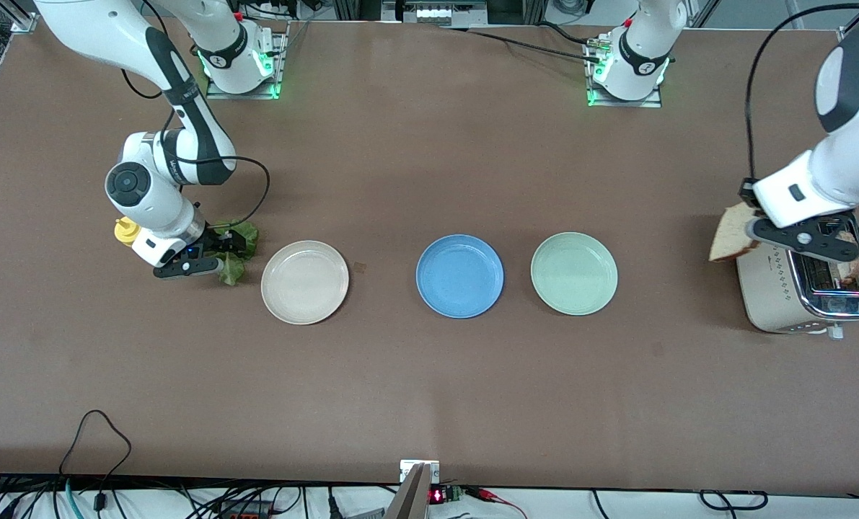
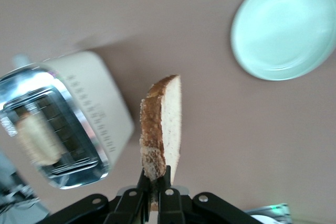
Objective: Make sandwich in blue plate with both arms
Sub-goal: 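Place the bread on the blue plate with the left gripper while the right lifts lettuce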
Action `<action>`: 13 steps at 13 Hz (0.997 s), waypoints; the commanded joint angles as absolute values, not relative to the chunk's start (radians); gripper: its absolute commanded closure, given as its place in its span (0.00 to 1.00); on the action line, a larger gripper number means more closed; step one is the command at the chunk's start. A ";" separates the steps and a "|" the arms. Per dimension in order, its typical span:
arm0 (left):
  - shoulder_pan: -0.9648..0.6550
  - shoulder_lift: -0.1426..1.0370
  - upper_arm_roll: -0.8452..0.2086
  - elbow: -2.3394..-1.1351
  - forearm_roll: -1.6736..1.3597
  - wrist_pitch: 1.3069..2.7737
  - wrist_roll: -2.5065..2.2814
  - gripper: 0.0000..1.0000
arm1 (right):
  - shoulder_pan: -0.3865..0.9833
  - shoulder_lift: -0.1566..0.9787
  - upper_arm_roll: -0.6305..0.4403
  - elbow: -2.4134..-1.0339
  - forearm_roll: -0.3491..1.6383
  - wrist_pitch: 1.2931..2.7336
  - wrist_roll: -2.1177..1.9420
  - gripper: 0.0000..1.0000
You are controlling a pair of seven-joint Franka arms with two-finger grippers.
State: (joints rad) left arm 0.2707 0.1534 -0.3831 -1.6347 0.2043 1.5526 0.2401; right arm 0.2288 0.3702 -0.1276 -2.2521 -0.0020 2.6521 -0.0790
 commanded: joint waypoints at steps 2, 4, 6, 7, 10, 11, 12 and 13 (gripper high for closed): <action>0.200 0.242 -0.402 -1.603 -0.001 1.535 0.135 0.99 | 0.230 0.403 -0.127 -2.229 -0.006 2.689 -0.081 0.00; 0.166 0.285 -0.402 -1.603 -0.139 1.540 0.124 0.99 | 0.230 0.413 -0.127 -2.218 -0.006 2.689 -0.080 0.00; 0.163 0.356 -0.402 -1.603 -0.344 1.583 0.123 0.99 | 0.232 0.425 -0.127 -2.212 -0.006 2.688 -0.074 0.00; 0.167 0.389 -0.400 -1.603 -0.454 1.639 0.124 0.99 | 0.230 0.426 -0.126 -2.212 -0.006 2.689 -0.072 0.00; 0.137 0.500 -0.403 -1.603 -0.651 1.774 0.144 1.00 | 0.238 0.428 -0.127 -2.212 -0.006 2.688 -0.072 0.05; 0.103 0.530 -0.402 -1.605 -0.740 1.836 0.175 1.00 | 0.241 0.428 -0.127 -2.210 -0.006 2.688 -0.071 0.13; 0.075 0.561 -0.402 -1.605 -0.779 1.906 0.240 1.00 | 0.241 0.428 -0.127 -2.210 -0.005 2.686 -0.069 0.22; 0.060 0.599 -0.402 -1.605 -0.788 1.967 0.311 1.00 | 0.242 0.428 -0.127 -2.209 -0.005 2.686 -0.068 0.32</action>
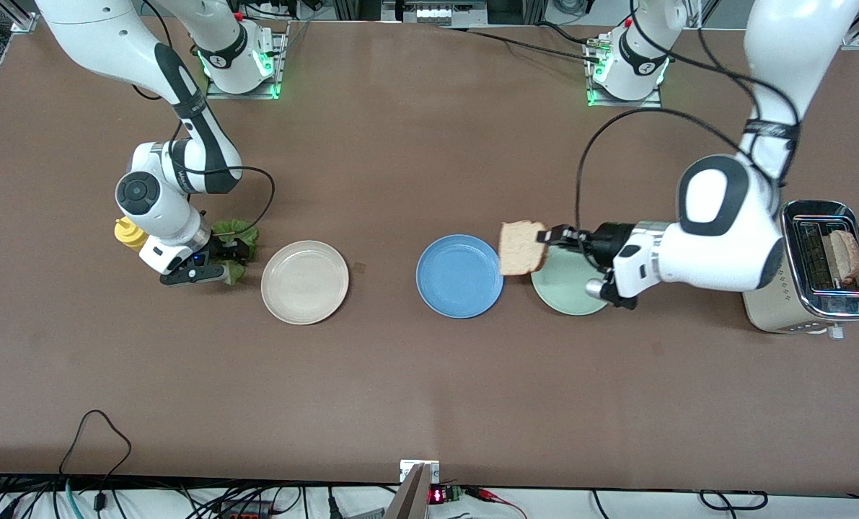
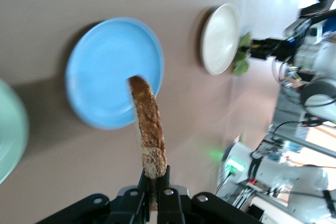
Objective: Make sandwich in blue plate with both arms
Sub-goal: 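Place the bread on the blue plate with the left gripper while the right lifts lettuce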
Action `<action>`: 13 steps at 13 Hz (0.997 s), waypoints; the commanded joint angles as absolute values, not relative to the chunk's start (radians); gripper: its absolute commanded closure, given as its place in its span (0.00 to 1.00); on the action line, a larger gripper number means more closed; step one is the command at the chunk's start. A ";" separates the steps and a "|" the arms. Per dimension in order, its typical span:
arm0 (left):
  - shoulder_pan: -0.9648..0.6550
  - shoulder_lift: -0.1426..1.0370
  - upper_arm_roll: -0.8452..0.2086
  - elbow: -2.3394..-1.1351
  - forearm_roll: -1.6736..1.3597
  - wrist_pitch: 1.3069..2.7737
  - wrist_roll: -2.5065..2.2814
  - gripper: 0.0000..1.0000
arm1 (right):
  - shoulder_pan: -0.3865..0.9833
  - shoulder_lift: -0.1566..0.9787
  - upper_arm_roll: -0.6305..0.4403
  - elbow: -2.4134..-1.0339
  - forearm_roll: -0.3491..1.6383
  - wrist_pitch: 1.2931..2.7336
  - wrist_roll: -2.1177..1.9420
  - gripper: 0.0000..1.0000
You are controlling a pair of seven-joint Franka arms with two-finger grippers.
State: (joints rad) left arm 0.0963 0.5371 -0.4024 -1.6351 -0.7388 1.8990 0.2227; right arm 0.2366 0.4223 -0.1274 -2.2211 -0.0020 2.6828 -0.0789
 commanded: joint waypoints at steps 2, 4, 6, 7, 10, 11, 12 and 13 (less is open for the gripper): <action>0.046 0.667 -0.402 -1.606 -0.862 2.051 0.456 1.00 | 0.244 0.443 -0.127 -2.201 -0.005 2.681 -0.067 0.50; 0.029 0.701 -0.402 -1.618 -0.926 2.071 0.535 1.00 | 0.242 0.446 -0.126 -2.197 -0.003 2.681 -0.067 0.65; 0.011 0.718 -0.402 -1.623 -0.930 2.075 0.546 1.00 | 0.242 0.446 -0.127 -2.197 0.000 2.680 -0.066 0.84; 0.009 0.727 -0.402 -1.626 -0.930 2.075 0.564 1.00 | 0.241 0.446 -0.127 -2.197 0.000 2.680 -0.069 0.88; 0.006 0.773 -0.402 -1.624 -0.937 2.118 0.632 1.00 | 0.238 0.443 -0.127 -2.192 0.000 2.677 -0.078 1.00; 0.002 0.778 -0.402 -1.628 -0.940 2.118 0.656 0.99 | 0.238 0.437 -0.129 -2.188 0.000 2.666 -0.078 1.00; -0.002 0.793 -0.402 -1.631 -0.943 2.126 0.673 0.99 | 0.236 0.434 -0.129 -2.166 0.002 2.628 -0.078 1.00; -0.017 0.799 -0.402 -1.629 -0.963 2.128 0.675 0.99 | 0.236 0.428 -0.129 -2.137 0.000 2.570 -0.078 1.00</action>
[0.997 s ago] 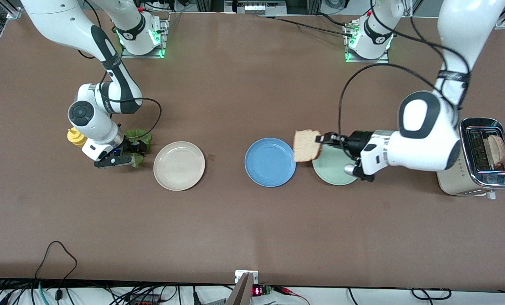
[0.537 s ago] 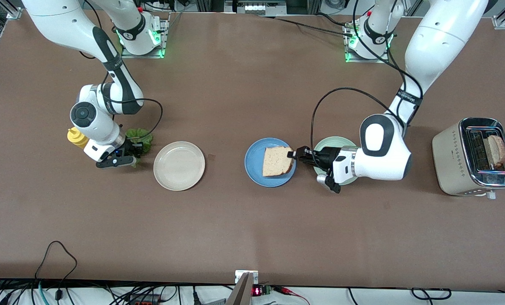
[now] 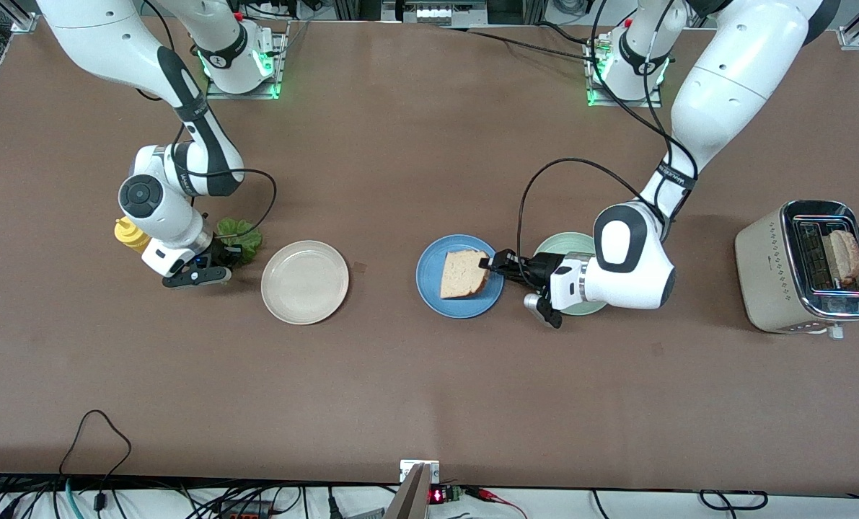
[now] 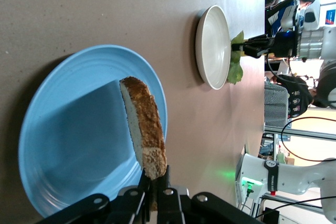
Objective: Make sandwich in blue plate with both arms
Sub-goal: 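Place the bread on the blue plate with the left gripper while the right lifts lettuce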
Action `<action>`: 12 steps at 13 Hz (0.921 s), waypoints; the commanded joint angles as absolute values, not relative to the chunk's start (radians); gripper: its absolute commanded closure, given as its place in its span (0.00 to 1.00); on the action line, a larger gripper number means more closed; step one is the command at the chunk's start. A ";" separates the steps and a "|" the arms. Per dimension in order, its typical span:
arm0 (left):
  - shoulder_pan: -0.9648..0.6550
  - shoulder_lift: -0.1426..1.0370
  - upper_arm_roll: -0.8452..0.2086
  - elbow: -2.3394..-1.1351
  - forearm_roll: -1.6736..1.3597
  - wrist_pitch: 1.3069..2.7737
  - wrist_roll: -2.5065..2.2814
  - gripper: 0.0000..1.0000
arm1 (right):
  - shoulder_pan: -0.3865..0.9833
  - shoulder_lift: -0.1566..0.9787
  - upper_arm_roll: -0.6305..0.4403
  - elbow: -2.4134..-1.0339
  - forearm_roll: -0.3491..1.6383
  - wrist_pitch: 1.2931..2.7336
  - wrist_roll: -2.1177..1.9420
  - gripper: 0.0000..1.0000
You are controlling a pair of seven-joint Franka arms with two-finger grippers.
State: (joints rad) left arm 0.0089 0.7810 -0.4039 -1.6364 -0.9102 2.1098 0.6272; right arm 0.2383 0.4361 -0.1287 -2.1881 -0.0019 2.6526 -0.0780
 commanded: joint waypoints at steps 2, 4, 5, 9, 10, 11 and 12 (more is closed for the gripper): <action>-0.029 0.802 -0.402 -1.631 -1.012 2.128 0.693 0.96 | 0.235 0.401 -0.130 -2.082 0.002 2.444 -0.077 1.00; -0.022 0.802 -0.402 -1.635 -1.012 2.123 0.686 0.42 | 0.235 0.381 -0.130 -2.043 0.005 2.366 -0.071 1.00; -0.015 0.799 -0.402 -1.644 -1.011 2.122 0.695 0.01 | 0.241 0.373 -0.130 -2.027 0.024 2.321 -0.043 1.00; 0.017 0.726 -0.379 -1.692 -0.967 2.103 0.690 0.00 | 0.294 0.365 -0.115 -1.980 0.139 2.220 0.144 1.00; 0.029 0.703 -0.374 -1.704 -0.915 2.095 0.687 0.00 | 0.308 0.365 -0.110 -1.980 0.176 2.215 0.194 1.00; 0.043 0.677 -0.374 -1.710 -0.846 2.067 0.680 0.00 | 0.337 0.365 -0.101 -1.980 0.216 2.212 0.260 1.00; 0.061 0.660 -0.373 -1.709 -0.768 2.028 0.675 0.00 | 0.363 0.365 -0.098 -1.973 0.259 2.212 0.340 1.00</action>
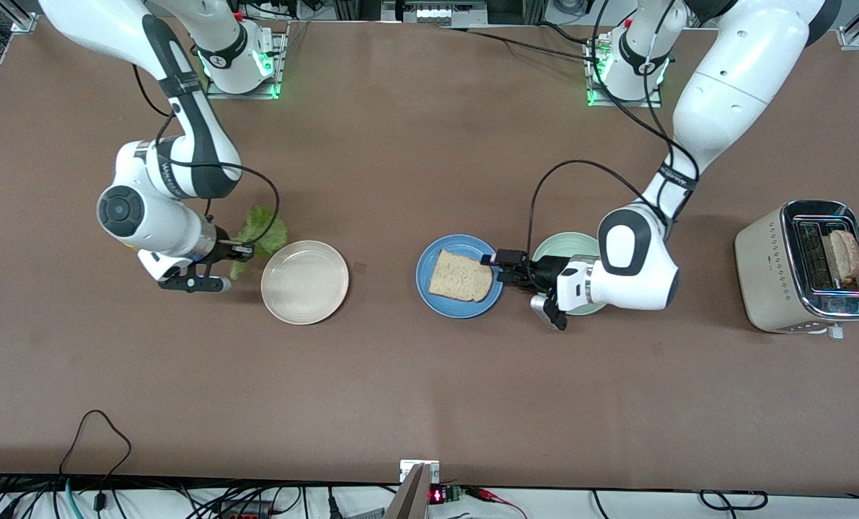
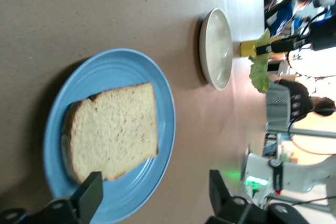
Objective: Make sandwich in blue plate with both arms
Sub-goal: 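Lay the lettuce leaf on the bread with the right gripper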
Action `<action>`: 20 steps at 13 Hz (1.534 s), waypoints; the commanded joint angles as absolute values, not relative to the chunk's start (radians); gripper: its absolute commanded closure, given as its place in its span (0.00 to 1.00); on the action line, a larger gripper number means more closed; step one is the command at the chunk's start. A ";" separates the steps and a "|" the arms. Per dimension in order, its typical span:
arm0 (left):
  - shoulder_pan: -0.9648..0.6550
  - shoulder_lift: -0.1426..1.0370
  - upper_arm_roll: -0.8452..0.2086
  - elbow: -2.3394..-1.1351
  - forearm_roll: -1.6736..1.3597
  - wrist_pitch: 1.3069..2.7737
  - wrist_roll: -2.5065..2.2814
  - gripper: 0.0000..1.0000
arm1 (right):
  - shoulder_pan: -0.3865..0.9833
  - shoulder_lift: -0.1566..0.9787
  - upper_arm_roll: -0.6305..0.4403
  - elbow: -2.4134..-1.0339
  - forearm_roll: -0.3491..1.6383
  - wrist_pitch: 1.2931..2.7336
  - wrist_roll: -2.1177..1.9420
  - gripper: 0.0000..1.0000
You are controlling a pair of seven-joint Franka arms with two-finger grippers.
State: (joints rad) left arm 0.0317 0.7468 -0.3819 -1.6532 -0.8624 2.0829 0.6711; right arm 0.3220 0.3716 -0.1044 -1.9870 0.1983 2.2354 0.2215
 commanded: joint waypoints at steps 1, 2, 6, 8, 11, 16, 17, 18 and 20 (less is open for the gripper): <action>0.084 0.638 -0.373 -1.707 -0.702 1.996 0.675 0.00 | 0.408 0.373 -0.098 -1.956 0.293 2.212 0.424 1.00; 0.101 0.617 -0.373 -1.704 -0.642 1.967 0.673 0.00 | 0.451 0.380 -0.098 -1.939 0.325 2.217 0.502 1.00; 0.121 0.502 -0.367 -1.675 -0.350 1.852 0.534 0.00 | 0.593 0.484 -0.098 -1.778 0.451 2.226 0.883 1.00; 0.121 0.462 -0.367 -1.608 -0.200 1.757 0.451 0.00 | 0.662 0.582 -0.098 -1.671 0.454 2.241 1.062 1.00; 0.138 0.433 -0.364 -1.476 -0.040 1.636 0.388 0.00 | 0.722 0.691 -0.098 -1.563 0.454 2.310 1.250 1.00; 0.141 0.428 -0.364 -1.243 0.179 1.474 0.380 0.00 | 0.790 0.796 -0.098 -1.482 0.454 2.426 1.350 1.00; 0.158 0.419 -0.353 -1.223 0.176 1.471 0.356 0.00 | 0.793 0.807 -0.098 -1.482 0.454 2.451 1.371 1.00; 0.181 0.413 -0.351 -1.218 0.170 1.471 0.297 0.00 | 0.799 0.814 -0.098 -1.476 0.454 2.479 1.388 1.00; 0.196 0.413 -0.357 -1.213 0.164 1.476 0.127 0.00 | 0.807 0.851 -0.098 -1.430 0.454 2.500 1.416 1.00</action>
State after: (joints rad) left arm 0.1853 0.4119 -0.3521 -1.2298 0.1570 1.4903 0.2510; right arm 0.7917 0.8085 -0.0884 -1.4967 0.4349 2.4909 1.3817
